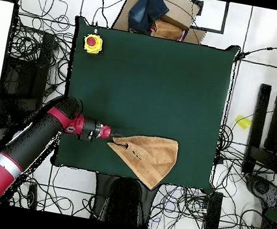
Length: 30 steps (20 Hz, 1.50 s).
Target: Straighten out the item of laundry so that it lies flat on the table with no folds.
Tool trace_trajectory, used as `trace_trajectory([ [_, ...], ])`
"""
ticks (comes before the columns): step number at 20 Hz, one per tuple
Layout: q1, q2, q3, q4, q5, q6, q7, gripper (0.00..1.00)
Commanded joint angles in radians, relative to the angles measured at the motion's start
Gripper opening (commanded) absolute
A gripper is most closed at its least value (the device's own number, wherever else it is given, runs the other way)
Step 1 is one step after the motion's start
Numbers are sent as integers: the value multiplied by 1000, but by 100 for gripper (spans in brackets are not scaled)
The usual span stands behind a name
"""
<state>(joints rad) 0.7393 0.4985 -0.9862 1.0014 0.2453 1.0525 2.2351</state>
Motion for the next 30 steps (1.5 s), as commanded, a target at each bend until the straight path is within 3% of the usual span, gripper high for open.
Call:
trace_trajectory([
  [1,-4,23,109,-102,101,38,339,100],
  [19,8,34,87,-147,117,115,343,100],
  [30,10,76,113,-147,138,80,370,100],
])
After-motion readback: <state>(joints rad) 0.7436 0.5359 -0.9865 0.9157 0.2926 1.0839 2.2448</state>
